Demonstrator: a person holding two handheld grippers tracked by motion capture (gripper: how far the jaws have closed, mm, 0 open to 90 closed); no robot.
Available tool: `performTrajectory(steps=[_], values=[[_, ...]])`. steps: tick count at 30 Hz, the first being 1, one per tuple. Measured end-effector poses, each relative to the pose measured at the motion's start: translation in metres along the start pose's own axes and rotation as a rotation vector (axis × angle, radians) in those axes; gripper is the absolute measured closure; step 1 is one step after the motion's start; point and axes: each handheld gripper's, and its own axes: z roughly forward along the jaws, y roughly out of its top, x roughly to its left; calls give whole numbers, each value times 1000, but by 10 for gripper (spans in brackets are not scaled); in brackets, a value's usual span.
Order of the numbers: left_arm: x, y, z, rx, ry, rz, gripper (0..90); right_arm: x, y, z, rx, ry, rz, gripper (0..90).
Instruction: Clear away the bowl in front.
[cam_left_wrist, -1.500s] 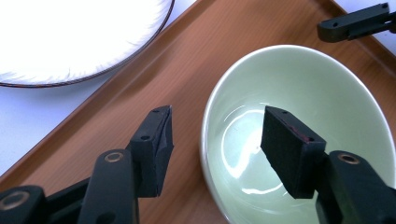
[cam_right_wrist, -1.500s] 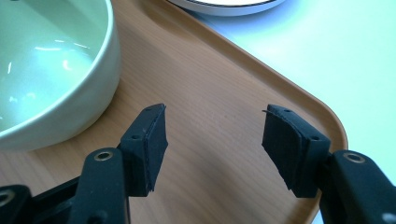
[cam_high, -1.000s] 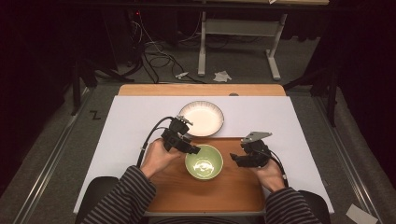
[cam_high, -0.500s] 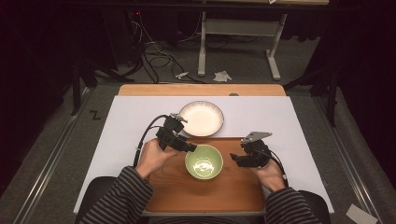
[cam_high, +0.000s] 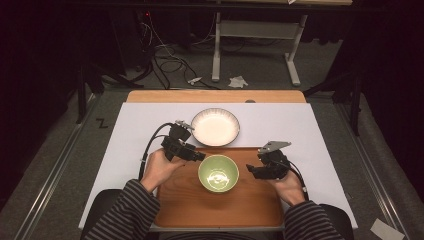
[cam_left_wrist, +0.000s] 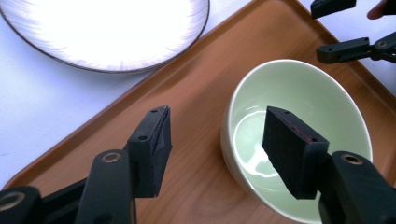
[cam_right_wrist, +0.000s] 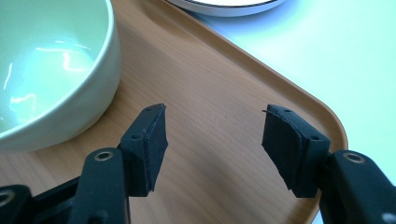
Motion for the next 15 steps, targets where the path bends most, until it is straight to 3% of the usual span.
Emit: performTrajectory(steps=[4, 15], values=[[1, -1, -2, 0, 8, 3, 410, 0, 0, 0, -1, -1, 0, 414], [10, -10, -9, -14, 23, -38, 412, 0, 0, 0, -1, -1, -1, 414]])
